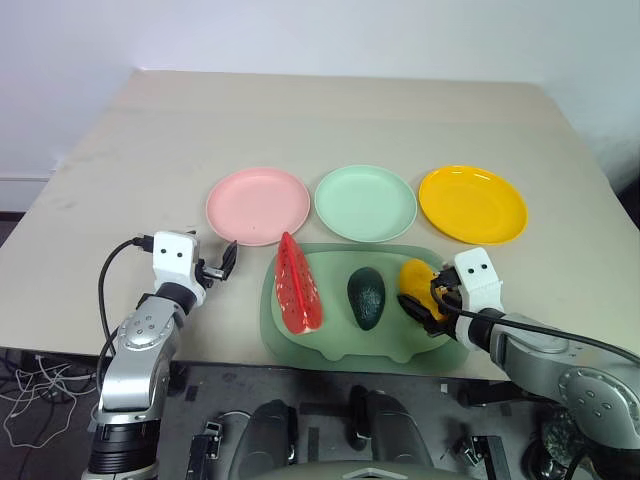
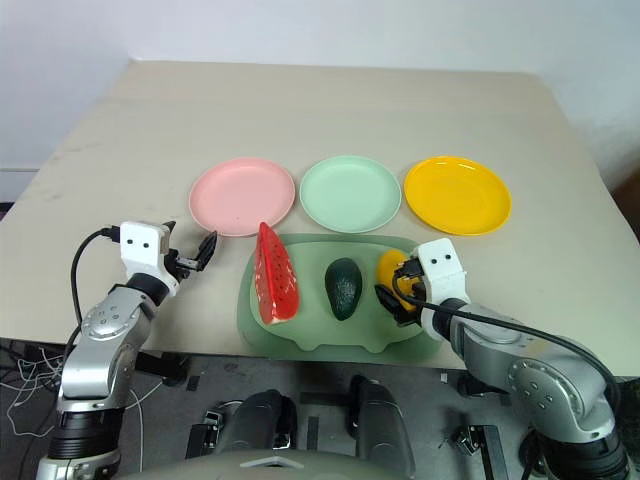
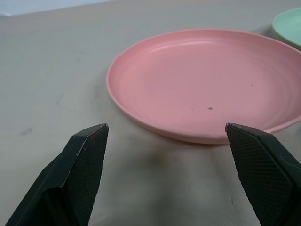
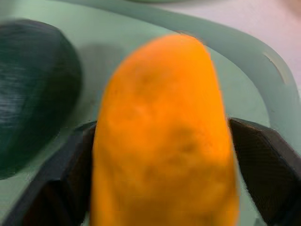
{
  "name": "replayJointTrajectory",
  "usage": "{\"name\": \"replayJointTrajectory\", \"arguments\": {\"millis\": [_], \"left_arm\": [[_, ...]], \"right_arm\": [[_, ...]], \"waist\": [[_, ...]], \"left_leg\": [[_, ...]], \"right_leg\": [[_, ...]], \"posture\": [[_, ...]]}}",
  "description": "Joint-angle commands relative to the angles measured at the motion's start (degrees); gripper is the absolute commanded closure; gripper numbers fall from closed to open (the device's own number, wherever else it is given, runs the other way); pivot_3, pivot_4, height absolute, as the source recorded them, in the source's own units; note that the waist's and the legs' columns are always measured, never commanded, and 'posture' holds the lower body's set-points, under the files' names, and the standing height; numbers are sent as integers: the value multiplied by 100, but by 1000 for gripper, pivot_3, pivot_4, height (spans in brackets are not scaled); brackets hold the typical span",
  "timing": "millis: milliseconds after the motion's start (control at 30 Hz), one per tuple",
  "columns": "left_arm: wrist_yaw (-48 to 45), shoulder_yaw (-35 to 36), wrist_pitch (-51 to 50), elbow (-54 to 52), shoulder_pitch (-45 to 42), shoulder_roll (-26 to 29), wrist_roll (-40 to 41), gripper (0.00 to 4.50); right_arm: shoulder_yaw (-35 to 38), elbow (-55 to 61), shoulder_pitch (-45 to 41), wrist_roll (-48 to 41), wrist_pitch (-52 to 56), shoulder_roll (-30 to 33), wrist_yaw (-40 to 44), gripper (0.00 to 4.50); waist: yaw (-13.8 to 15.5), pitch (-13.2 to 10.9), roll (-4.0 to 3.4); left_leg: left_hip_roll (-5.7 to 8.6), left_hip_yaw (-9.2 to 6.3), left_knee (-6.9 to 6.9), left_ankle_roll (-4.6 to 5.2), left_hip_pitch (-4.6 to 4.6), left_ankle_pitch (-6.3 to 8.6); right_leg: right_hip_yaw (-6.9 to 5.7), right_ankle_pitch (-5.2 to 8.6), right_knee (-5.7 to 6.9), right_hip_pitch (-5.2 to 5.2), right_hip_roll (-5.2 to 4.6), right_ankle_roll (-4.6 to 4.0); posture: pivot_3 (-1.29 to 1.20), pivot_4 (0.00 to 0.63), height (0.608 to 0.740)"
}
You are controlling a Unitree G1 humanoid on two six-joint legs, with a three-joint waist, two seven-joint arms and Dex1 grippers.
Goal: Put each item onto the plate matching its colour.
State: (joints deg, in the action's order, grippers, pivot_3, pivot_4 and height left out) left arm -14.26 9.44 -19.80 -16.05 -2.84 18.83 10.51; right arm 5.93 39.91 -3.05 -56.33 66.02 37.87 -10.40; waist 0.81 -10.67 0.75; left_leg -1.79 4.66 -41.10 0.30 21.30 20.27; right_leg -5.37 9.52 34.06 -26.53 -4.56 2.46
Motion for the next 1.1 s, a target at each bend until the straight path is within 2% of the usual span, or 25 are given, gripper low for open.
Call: {"name": "replayJointTrajectory", "arguments": {"millis": [33,133,233,300,400,600,700,733,833,900,1000,1033,1100], "left_arm": [[66,110,10,-302,19,22,-4,285],[105,112,13,-304,9,16,-15,285],[161,92,5,-300,-33,-6,-34,285],[197,55,1,-301,-56,-37,-57,285],[256,-9,2,-286,-99,-80,-94,285],[354,-58,-37,-375,-150,-174,-143,285],[416,-5,-83,-504,-100,-186,-160,285],[436,27,-96,-534,-85,-189,-156,285],[538,100,-144,-623,-20,-253,-104,285],[563,60,-148,-681,30,-280,-127,285],[570,22,-198,-757,57,-307,-145,285],[565,28,-212,-765,58,-304,-141,285],[545,27,-248,-755,39,-291,-132,285]], "right_arm": [[77,28,-99,241,3,193,320,1359],[237,-17,-361,431,-263,340,731,1358],[588,-565,-1044,646,-535,488,1078,1358],[458,-1406,-1652,1160,-841,649,1323,1358],[-127,-2813,-2421,2271,-1553,811,1644,1358],[-831,-6185,-3838,3738,-3160,258,2419,1358],[-991,-7238,-4279,4167,-3750,118,2884,1358],[-1012,-7417,-4360,4274,-3873,99,2988,1008],[-1014,-7489,-4416,4536,-4130,136,3276,47],[-1014,-7266,-4336,4729,-4235,227,3393,47],[-994,-6054,-3846,5128,-4780,695,3641,47],[-922,-5709,-3706,5108,-4800,781,3771,47],[-393,-4631,-3263,4459,-4238,946,4176,47]], "waist": [[-1,0,0],[-6,0,0],[-17,-1,0],[-15,-1,0],[-6,-1,0],[-26,-1,0],[-27,-3,-3],[-20,-3,-4],[-24,-3,-4],[-24,-3,-5],[11,-4,-7],[10,-5,-8],[-6,-5,-7]], "left_leg": [[0,1,0,0,0,0],[0,1,0,0,1,0],[0,4,-1,0,1,0],[0,4,-1,0,0,0],[4,5,-1,1,0,0],[13,11,1,2,3,0],[11,13,2,2,4,0],[9,13,2,2,6,0],[2,13,2,2,6,0],[0,12,1,2,4,0],[0,8,1,2,8,0],[1,6,1,2,11,0],[1,7,1,3,8,0]], "right_leg": [[0,0,-1,0,0,0],[0,0,-1,-2,0,0],[1,-1,0,-5,1,0],[1,0,0,-4,2,0],[1,0,-1,-3,2,0],[-1,-2,-1,-4,2,0],[0,-3,1,-8,2,0],[0,-3,2,-11,2,0],[0,-3,3,-11,0,1],[0,-3,3,-10,0,1],[-2,-3,4,-12,-2,2],[-3,-3,4,-13,-4,2],[-2,-3,4,-11,-4,2]], "posture": [[0,150,740],[0,150,740],[0,150,740],[0,150,740],[0,150,740],[0,150,740],[0,150,740],[0,150,740],[0,150,740],[0,150,740],[0,150,740],[0,150,740],[0,150,740]]}}
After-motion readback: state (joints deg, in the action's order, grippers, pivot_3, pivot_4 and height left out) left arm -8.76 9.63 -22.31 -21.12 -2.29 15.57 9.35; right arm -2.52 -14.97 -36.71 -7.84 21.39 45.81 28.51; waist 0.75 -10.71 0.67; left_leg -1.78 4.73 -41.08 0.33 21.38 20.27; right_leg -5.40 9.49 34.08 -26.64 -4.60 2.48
